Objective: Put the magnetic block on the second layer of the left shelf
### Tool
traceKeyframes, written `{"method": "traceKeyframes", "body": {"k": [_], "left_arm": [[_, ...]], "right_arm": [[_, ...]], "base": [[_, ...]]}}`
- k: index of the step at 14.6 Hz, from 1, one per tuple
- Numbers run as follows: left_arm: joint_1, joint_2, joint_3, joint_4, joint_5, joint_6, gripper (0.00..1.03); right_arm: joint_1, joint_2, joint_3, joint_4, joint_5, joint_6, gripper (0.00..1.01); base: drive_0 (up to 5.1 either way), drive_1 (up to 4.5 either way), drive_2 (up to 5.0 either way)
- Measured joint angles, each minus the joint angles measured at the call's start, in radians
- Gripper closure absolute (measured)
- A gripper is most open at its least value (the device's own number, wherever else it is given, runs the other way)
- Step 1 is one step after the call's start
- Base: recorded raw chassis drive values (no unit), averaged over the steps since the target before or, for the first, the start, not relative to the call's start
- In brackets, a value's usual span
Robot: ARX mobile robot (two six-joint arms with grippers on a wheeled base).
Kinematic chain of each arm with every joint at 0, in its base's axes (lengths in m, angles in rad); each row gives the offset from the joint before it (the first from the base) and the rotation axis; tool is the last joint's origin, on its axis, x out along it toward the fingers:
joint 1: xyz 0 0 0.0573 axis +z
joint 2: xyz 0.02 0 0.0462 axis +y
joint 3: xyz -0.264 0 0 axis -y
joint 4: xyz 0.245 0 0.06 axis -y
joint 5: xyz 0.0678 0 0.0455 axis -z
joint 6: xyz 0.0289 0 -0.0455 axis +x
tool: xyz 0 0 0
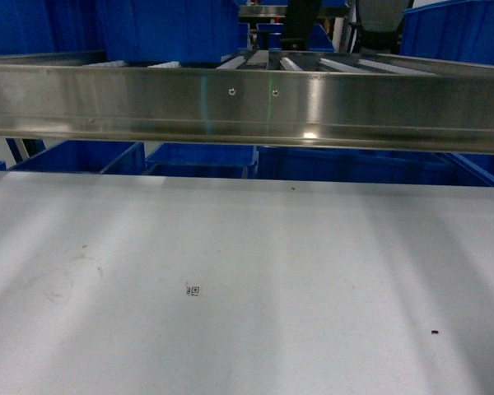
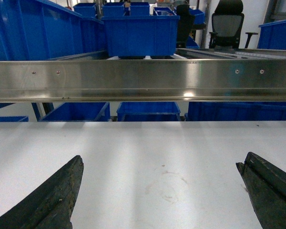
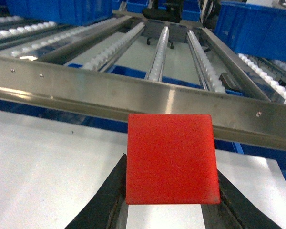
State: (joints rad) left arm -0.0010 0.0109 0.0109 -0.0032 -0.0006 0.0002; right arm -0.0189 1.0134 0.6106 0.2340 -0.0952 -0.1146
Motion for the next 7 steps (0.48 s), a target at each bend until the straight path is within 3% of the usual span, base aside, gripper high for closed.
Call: {"method": "traceKeyframes", "body": {"k": [4,7], "left_arm": [[0.000,0.000,0.000,0.000,0.000,0.000,0.05],[0.000,0.000,0.000,0.000,0.000,0.000,0.05]], "right_arm": [[-0.035,-0.056,-0.082,0.021,0.002,-0.006,0.68],[-0.012,-0.106,-0.144,-0.031,0.024,0.016,0.68]], "base": [[0.0,0.00,0.0],[0.0,0.00,0.0]]}}
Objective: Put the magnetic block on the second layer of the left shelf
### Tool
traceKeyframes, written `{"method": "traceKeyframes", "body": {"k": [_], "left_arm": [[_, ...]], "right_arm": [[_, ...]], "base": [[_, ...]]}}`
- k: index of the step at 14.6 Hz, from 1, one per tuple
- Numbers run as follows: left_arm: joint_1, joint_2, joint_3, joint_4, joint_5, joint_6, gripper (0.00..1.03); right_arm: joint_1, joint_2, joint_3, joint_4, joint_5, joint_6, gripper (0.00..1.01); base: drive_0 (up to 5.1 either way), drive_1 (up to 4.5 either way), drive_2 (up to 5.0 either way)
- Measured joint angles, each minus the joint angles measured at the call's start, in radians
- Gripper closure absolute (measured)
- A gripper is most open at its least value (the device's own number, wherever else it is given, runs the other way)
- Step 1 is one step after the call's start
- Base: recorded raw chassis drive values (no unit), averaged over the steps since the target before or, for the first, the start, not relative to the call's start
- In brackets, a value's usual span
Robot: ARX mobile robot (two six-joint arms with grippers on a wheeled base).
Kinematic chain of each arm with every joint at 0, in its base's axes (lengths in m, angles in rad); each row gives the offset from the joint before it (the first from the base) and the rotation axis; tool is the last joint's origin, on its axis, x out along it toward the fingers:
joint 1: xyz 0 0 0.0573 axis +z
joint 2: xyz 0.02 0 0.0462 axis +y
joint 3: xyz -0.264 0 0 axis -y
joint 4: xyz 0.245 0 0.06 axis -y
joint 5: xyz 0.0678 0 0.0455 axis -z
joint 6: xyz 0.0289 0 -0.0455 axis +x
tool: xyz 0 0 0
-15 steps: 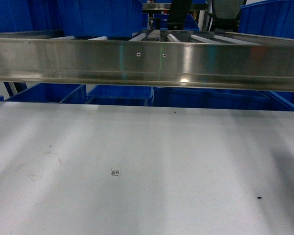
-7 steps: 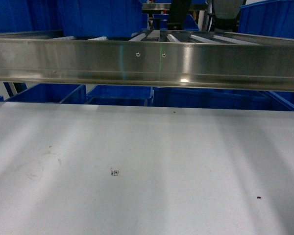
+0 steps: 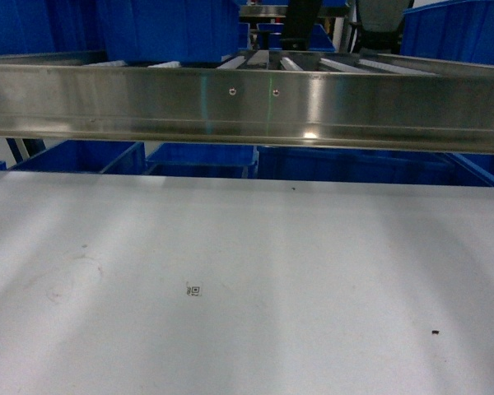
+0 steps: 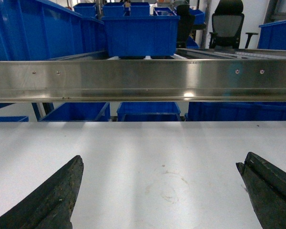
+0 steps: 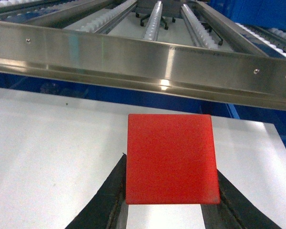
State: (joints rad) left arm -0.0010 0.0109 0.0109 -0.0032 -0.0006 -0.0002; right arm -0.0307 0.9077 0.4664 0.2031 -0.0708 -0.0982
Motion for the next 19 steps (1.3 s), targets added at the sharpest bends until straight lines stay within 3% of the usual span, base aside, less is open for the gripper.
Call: {"method": "traceKeyframes", "body": {"k": [7,9,16,19], "left_arm": [[0.000,0.000,0.000,0.000,0.000,0.000,0.05],[0.000,0.000,0.000,0.000,0.000,0.000,0.05],[0.000,0.000,0.000,0.000,0.000,0.000,0.05],[0.001,0.000,0.000,-0.001,0.000,0.000,0.05]], "right_arm": [[-0.016,0.007,-0.077,0.042,0.014,0.001,0.68],[-0.026,0.006,-0.077,0.034,-0.010,0.001,0.68],[-0.029,0.003,-0.077,0.037,-0.013,0.001,0.68],[-0.036,0.000,-0.077,0.038,-0.011,0.001,0.68]], "base": [[0.0,0.00,0.0],[0.0,0.00,0.0],[0.0,0.00,0.0],[-4.7,2.72,2.7]]}}
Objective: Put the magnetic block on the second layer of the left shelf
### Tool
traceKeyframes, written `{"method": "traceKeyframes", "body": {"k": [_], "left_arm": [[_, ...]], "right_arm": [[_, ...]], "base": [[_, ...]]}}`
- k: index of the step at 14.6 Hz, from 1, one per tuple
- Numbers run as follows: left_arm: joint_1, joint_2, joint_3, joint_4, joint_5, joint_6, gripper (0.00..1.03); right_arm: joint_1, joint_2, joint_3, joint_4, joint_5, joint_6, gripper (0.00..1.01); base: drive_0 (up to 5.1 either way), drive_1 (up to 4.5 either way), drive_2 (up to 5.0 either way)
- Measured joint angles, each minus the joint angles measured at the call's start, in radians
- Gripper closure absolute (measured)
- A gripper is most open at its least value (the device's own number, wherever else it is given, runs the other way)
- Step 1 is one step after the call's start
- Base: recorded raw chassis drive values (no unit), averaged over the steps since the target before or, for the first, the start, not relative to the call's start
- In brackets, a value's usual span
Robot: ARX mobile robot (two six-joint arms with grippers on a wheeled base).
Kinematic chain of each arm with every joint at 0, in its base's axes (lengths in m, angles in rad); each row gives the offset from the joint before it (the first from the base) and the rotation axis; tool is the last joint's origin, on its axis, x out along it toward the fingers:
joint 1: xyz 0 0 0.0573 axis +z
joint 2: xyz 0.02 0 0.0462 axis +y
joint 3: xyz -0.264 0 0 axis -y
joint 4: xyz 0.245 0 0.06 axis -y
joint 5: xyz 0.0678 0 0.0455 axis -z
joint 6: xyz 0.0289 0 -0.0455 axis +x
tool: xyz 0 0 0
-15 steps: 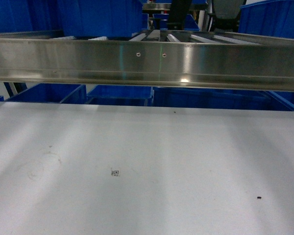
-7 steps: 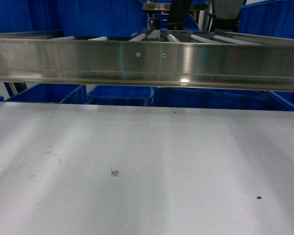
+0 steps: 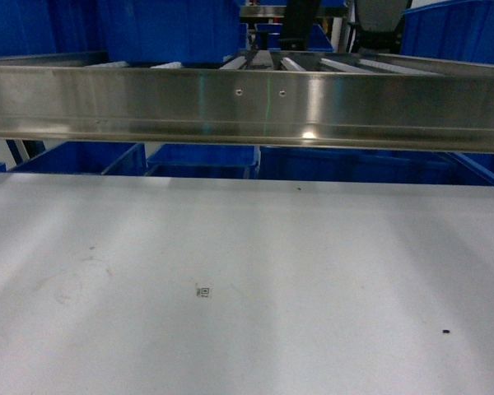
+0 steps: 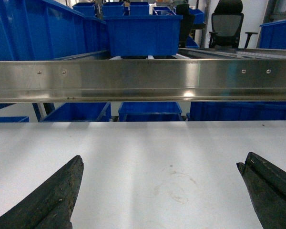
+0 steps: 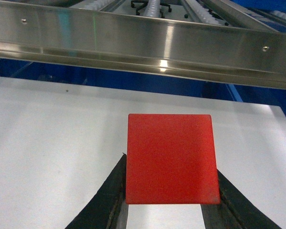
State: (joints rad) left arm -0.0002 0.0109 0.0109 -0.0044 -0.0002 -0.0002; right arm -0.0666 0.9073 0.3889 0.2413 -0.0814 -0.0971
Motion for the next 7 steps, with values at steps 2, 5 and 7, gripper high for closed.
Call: {"method": "traceKeyframes", "body": {"k": [2,5,7], "left_arm": [[0.000,0.000,0.000,0.000,0.000,0.000,0.05],[0.000,0.000,0.000,0.001,0.000,0.000,0.05],[0.000,0.000,0.000,0.002,0.000,0.000,0.05]], "right_arm": [[0.001,0.000,0.000,-0.001,-0.002,0.000,0.68],[0.001,0.000,0.000,0.000,-0.002,0.000,0.68],[0.001,0.000,0.000,-0.001,-0.002,0.000,0.68]], "base": [[-4.8,2.64,2.6],[-5.1,2.38,2.4],[-5.0,2.40,2.4]]}}
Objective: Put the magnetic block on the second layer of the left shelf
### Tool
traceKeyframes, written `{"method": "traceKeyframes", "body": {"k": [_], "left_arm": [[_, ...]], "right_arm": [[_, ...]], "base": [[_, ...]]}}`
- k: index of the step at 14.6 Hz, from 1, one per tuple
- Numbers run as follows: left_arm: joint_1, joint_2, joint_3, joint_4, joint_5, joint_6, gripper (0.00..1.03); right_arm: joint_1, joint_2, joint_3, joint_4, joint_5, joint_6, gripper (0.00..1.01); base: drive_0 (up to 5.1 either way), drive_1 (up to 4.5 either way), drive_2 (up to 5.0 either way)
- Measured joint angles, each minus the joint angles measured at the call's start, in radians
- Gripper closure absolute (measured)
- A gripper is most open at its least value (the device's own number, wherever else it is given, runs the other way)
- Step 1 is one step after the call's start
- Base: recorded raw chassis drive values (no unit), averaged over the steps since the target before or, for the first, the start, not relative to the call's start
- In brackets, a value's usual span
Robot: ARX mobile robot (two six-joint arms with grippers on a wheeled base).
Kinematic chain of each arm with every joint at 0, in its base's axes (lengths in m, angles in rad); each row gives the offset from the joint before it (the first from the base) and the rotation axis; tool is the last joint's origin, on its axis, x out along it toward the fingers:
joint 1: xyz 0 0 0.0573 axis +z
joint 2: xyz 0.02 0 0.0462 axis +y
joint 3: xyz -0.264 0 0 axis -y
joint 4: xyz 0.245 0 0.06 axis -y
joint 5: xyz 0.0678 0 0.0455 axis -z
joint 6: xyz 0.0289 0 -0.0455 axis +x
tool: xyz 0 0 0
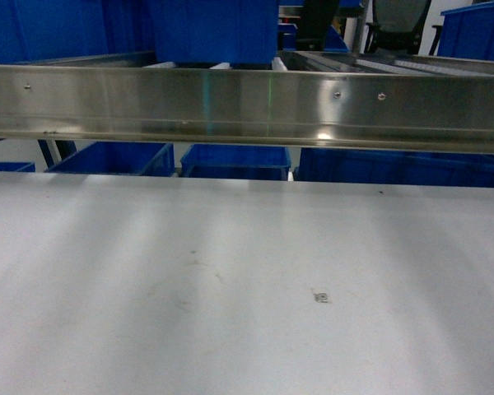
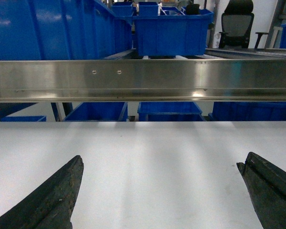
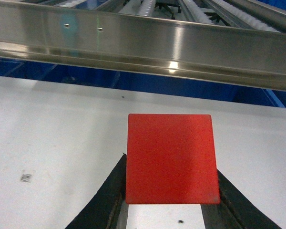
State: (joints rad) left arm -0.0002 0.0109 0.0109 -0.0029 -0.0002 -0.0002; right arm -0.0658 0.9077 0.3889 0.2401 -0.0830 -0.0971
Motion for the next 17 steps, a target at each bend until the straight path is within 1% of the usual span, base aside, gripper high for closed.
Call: {"method": "traceKeyframes", "body": {"k": [17], "left_arm": [[0.000,0.000,0.000,0.000,0.000,0.000,0.05]], "right_arm": [[0.000,0.000,0.000,-0.001,-0.004,0.000,0.68]], "base": [[-5.0,2.45,2.5]]}}
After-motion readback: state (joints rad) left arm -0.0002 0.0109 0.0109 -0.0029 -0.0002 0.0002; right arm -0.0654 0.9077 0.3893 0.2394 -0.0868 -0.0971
